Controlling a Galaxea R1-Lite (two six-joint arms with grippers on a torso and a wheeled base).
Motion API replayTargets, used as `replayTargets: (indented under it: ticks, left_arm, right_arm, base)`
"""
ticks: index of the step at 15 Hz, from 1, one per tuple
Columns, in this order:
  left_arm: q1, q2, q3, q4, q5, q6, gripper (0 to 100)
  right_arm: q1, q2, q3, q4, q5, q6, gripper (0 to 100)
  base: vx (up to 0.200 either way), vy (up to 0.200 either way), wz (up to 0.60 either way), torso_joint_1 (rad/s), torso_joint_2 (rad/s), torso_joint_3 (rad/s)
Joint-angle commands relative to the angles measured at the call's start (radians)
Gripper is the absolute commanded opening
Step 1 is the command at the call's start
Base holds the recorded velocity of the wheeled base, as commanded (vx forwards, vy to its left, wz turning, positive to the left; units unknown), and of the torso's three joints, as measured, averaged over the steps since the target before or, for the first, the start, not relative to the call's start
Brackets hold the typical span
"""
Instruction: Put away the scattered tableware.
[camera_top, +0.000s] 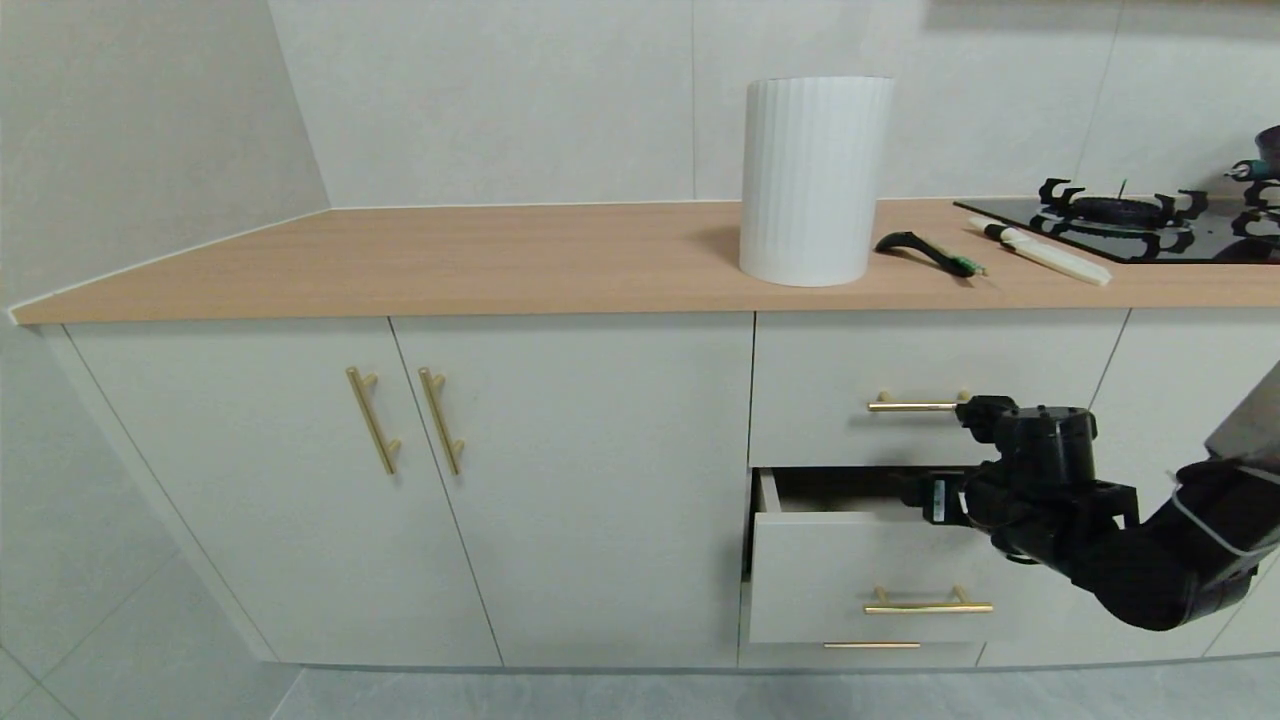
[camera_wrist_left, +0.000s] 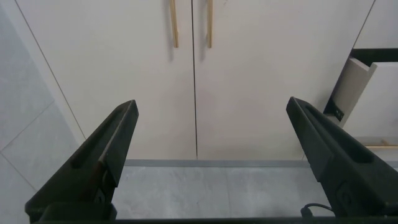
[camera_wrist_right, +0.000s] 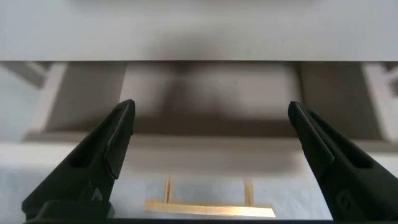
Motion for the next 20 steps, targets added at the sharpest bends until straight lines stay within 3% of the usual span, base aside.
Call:
replayTargets:
  ticks: [1, 8, 12, 20]
  left_arm:
    - [0.000, 0.000, 0.000, 0.001, 0.001, 0.000, 100]
    - [0.000, 0.000, 0.000, 0.001, 0.001, 0.000, 100]
    - [0.000, 0.000, 0.000, 0.000, 0.001, 0.000, 100]
    - [0.000, 0.000, 0.000, 0.000, 0.001, 0.000, 100]
  right_arm:
    - [0.001, 0.134, -0.012, -0.049, -0.013, -0.002, 100]
    - [0.001, 0.115, -0.003, -0.036, -0.016, -0.005, 100]
    - [0.003, 0.056, 0.000, 0.046, -0.013, -0.006, 100]
    - [0.024, -0.102, -0.001, 0.361, -0.006, -0.055, 100]
  base:
    - [0.000, 0.000, 0.00, 0.000, 0.00, 0.000]
    - [0.000, 0.000, 0.00, 0.000, 0.00, 0.000]
    - [0.000, 0.000, 0.00, 0.000, 0.00, 0.000]
    - [0.000, 0.000, 0.00, 0.000, 0.00, 0.000]
